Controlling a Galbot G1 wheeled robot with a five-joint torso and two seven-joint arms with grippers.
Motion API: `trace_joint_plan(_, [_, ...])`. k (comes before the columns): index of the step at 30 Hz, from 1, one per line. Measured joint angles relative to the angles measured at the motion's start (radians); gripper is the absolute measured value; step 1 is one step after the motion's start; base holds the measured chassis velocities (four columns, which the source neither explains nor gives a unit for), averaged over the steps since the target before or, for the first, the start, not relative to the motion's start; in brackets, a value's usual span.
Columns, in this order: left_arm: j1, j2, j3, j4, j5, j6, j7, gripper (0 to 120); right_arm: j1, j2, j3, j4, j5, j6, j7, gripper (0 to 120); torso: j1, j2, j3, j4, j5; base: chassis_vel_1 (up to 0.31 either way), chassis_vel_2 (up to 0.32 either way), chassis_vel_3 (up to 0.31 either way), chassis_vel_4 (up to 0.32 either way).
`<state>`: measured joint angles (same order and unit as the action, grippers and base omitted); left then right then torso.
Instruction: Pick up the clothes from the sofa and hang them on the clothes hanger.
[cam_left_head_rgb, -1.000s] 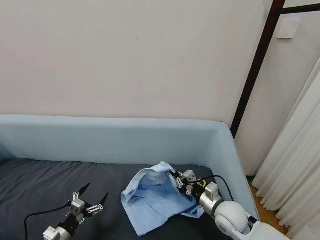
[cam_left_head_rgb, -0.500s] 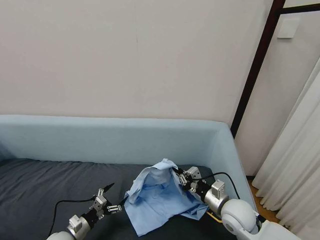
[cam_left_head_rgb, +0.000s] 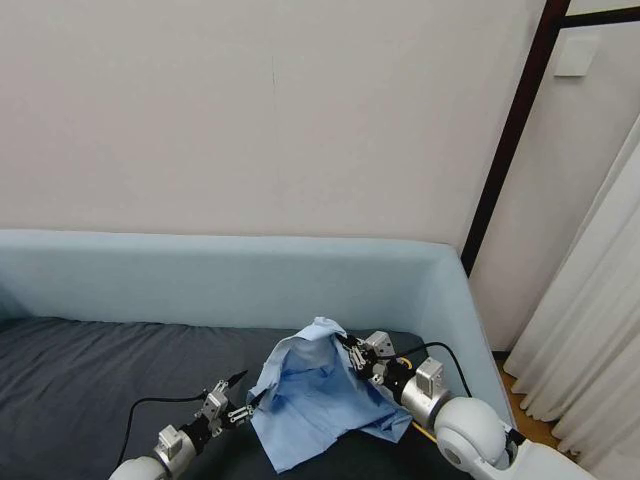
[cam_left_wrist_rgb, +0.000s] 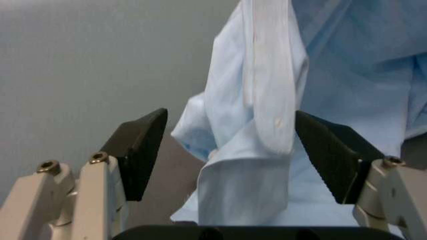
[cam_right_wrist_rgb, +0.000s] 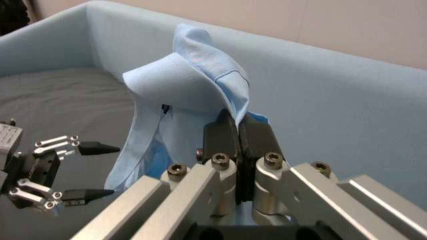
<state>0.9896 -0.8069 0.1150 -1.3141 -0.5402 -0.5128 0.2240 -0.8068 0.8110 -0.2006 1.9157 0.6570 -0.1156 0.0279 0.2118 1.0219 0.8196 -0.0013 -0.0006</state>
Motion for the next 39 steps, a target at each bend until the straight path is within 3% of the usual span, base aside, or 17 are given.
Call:
trace_joint_plan(5, [-0.004, -0.019, 0.005, 0.023, -0.001, -0.001, 0.006, 84, 0.0, -0.007, 0.003, 0.007, 0.011, -0.004, 0.006, 0, 0.0, 0.0, 0.0, 0.0003, 0.0, 0.0, 0.0, 0.0, 0.0])
trace_joint_plan(8, [-0.004, -0.035, 0.005, 0.024, 0.002, -0.005, 0.005, 76, 0.0, -0.01, 0.002, 0.009, 0.013, -0.006, 0.01, 0, 0.0, 0.0, 0.0, 0.0, -0.0001, 0.0, 0.0, 0.0, 0.0])
trace_joint_plan(12, [0.004, -0.043, 0.004, 0.012, 0.011, -0.014, -0.001, 56, 0.001, -0.011, 0.0, 0.001, 0.013, -0.008, 0.013, 0, 0.0, 0.0, 0.0, 0.0001, 0.0, 0.0, 0.0, 0.0, 0.0])
trace_joint_plan(21, [0.004, -0.048, 0.001, 0.018, 0.019, -0.019, -0.01, 27, 0.002, -0.006, 0.0, -0.002, 0.017, -0.011, 0.019, 0, 0.0, 0.0, 0.0, 0.0002, 0.0001, 0.0, 0.0, 0.0, 0.0])
trace_joint_plan(24, [-0.002, -0.063, 0.006, 0.03, 0.022, -0.019, -0.015, 12, -0.002, -0.009, 0.0, 0.004, 0.021, -0.012, 0.022, 0, 0.0, 0.0, 0.0, 0.0002, 0.0, 0.0, 0.0, 0.0, 0.0])
trace_joint_plan(28, [-0.003, -0.072, 0.007, 0.031, 0.031, -0.025, -0.019, 0, -0.008, -0.017, 0.005, 0.009, 0.027, -0.013, 0.022, 0, 0.0, 0.0, 0.0, 0.0, -0.0002, 0.0, 0.0, 0.0, 0.0])
trace_joint_plan(30, [-0.003, -0.072, 0.005, 0.029, 0.031, -0.026, -0.021, 0, -0.01, -0.018, 0.007, 0.009, 0.03, -0.013, 0.022, 0, 0.0, 0.0, 0.0, 0.0, -0.0003, 0.0, 0.0, 0.0, 0.0])
trace_joint_plan(36, [0.016, -0.042, -0.04, -0.062, 0.007, -0.029, -0.047, 0, -0.032, -0.005, 0.021, 0.008, 0.114, -0.036, 0.028, 0, 0.0, 0.0, 0.0, 0.0, -0.0002, 0.0, 0.0, 0.0, 0.0])
trace_joint_plan(39, [0.074, 0.01, -0.107, -0.188, -0.004, -0.027, -0.052, 0, -0.05, 0.032, 0.025, 0.012, 0.312, -0.105, 0.055, 0, 0.0, 0.0, 0.0, -0.0002, -0.0003, 0.0, 0.0, 0.0, 0.0])
